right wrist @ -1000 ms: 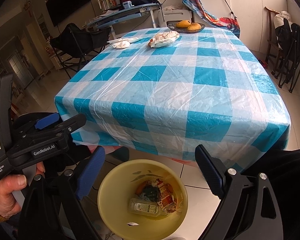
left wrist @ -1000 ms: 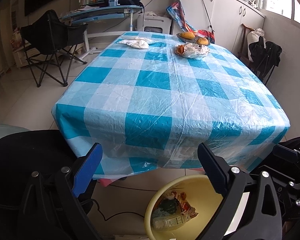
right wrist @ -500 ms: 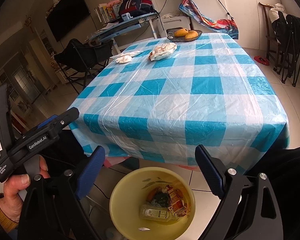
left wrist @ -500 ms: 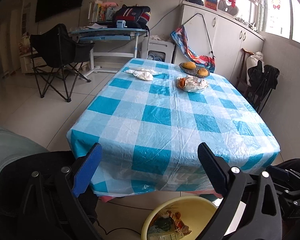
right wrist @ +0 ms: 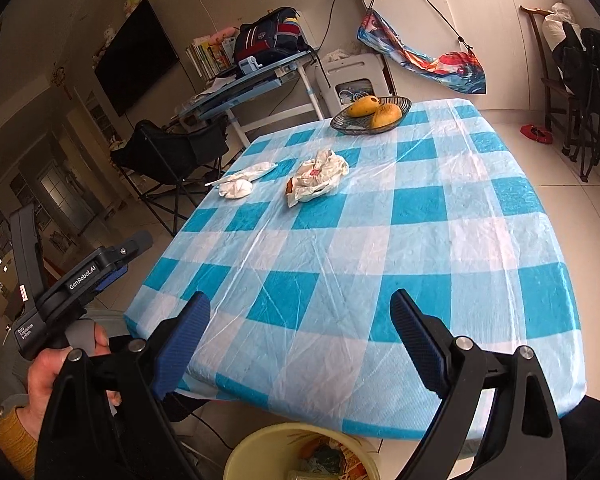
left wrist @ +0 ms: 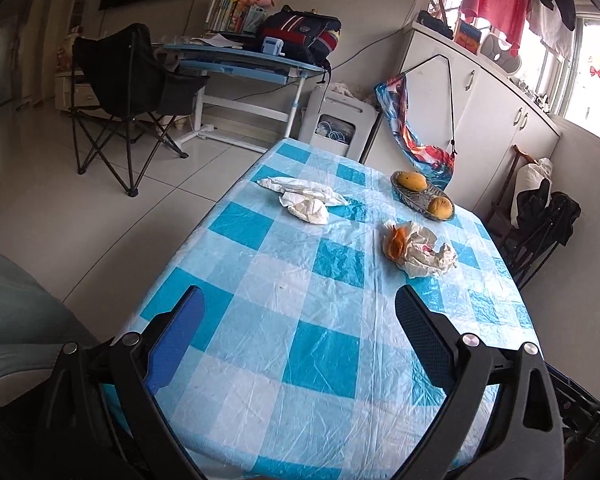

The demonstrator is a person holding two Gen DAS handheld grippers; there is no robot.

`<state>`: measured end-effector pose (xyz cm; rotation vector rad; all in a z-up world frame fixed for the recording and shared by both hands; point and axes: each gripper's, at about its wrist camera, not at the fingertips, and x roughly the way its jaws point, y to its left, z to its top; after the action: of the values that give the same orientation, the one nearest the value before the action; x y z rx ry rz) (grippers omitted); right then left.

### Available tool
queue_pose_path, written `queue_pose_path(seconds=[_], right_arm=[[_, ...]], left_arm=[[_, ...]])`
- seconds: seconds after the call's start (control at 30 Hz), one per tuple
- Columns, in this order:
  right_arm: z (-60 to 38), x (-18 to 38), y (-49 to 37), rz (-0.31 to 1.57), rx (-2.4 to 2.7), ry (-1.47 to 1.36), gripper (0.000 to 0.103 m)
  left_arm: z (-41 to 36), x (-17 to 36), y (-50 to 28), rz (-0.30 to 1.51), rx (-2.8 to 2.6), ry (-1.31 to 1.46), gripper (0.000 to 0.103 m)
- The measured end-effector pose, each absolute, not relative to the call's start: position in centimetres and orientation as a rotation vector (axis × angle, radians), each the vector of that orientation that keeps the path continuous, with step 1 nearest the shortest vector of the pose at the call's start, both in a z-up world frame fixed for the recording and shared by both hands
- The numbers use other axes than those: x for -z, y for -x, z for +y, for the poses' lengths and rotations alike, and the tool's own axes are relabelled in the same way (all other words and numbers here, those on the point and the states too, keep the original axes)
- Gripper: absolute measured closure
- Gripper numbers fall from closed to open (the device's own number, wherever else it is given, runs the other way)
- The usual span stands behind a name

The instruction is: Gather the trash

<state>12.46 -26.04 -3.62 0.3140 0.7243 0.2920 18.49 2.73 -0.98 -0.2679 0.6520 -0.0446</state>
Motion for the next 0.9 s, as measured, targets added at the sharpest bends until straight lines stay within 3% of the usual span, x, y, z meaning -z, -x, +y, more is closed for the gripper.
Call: queue_pose_path(seconds=[0.13, 0.57, 0.73, 0.8, 0.87, 0.9], right_arm=[[-27.2, 4.1, -17.2, 0.734, -0.285, -0.341, 0.016], [-26.3, 6.7, -28.1, 0.818, -0.357, -0.357, 0.035], [-26.6, 7.3, -29.2, 0.855, -0.393, -0.409, 0.054], [-26.6, 7.4, -29.3, 0.866, -0.406, -0.413, 0.074], [-26.5, 7.2, -29.0, 0.853, -0.425, -0.410, 0.077], [-26.4, 6.9, -28.7, 0.841, -0.431, -0.405, 0.078]], left_arm=[[2.4, 1.9, -23.1, 0.685, 0.021, 0.290, 0.010], [0.7, 4.7, -34.5, 0.764, -0.034, 0.304, 0.010], [0.8, 5.8, -37.3, 0.819, -0.072, 0.320, 0.011], [0.3, 6.2, -38.2, 0.850, -0.072, 0.282, 0.012], [-0.6, 6.2, -38.4, 0.861, -0.048, 0.239, 0.024], [-1.1, 6.2, -38.6, 0.868, -0.022, 0.210, 0.039]])
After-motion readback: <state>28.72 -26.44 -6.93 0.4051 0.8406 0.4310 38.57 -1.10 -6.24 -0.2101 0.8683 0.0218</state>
